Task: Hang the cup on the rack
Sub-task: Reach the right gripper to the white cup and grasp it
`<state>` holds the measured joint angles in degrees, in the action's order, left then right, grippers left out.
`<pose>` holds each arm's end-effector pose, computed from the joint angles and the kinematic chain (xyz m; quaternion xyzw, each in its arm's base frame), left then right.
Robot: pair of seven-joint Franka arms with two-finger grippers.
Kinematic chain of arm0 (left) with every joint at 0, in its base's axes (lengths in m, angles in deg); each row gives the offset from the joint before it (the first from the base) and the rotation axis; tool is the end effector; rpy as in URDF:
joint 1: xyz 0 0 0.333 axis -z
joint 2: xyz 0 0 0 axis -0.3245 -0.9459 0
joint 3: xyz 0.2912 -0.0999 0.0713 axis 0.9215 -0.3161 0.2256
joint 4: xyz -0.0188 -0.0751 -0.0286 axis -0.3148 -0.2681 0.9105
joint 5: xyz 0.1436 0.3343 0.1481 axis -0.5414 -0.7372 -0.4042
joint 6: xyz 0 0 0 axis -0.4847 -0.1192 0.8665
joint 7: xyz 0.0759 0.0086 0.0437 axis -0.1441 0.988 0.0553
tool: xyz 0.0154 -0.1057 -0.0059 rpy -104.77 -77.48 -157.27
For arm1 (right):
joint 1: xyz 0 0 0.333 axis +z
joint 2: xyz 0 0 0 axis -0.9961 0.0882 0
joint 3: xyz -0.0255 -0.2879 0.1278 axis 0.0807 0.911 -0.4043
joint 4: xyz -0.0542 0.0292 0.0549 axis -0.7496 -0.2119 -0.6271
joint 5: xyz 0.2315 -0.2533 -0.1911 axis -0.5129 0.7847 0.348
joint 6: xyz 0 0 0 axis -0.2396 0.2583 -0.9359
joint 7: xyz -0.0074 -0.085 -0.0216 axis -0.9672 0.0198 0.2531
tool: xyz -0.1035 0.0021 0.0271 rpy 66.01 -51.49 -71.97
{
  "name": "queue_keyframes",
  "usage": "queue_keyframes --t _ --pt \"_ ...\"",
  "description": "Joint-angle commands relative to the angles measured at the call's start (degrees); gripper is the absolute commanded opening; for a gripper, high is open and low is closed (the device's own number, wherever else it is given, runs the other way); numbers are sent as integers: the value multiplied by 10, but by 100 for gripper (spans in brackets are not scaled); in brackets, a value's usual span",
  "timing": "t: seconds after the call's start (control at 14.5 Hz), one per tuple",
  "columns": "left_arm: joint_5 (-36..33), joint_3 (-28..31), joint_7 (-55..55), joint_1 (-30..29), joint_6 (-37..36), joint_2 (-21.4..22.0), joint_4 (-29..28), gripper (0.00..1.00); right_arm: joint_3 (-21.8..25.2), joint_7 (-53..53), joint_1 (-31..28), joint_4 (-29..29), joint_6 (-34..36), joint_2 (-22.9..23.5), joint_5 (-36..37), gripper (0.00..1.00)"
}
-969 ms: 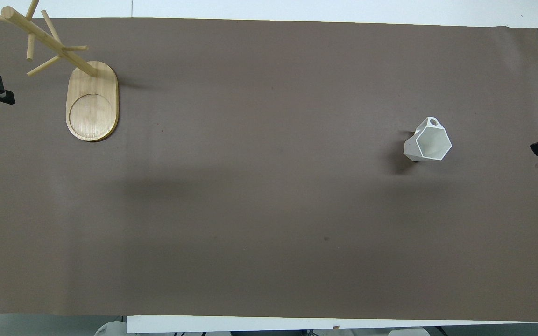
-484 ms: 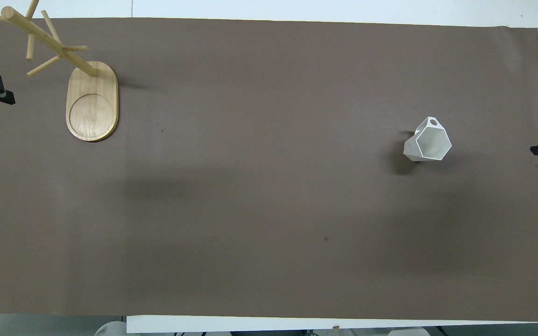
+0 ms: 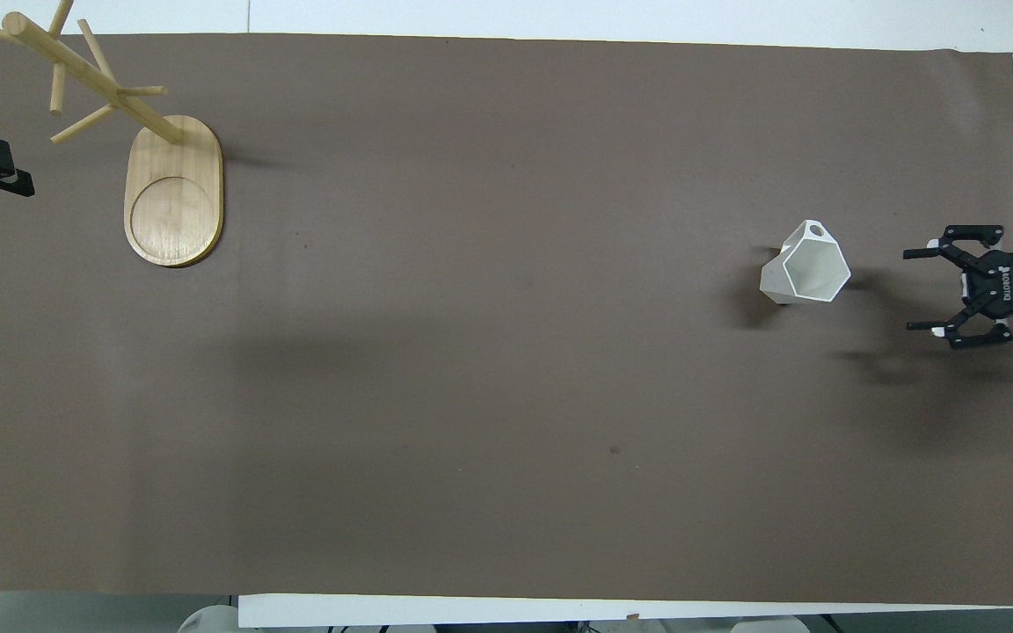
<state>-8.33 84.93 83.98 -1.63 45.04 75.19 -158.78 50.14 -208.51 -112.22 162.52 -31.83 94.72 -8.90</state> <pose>0.5679 -0.0265 0.6148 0.9952 0.0895 0.0074 0.0396 0.5249 -0.2396 0.2613 -0.6207 -0.5688 -0.3800 0.3832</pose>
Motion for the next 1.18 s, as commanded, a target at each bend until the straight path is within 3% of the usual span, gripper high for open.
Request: queue_keyframes --t 0.0,0.14,1.11 --pt "-68 -6 -29 4 -37 17 -9 100 -8 -52 10 34 6 31 -72 100" --pt "-93 -10 -143 12 -35 11 9 100 -8 -62 30 43 4 39 -93 100" --pt "-57 -10 -145 18 -41 25 -18 100 -8 -78 54 73 -17 35 -154 100"
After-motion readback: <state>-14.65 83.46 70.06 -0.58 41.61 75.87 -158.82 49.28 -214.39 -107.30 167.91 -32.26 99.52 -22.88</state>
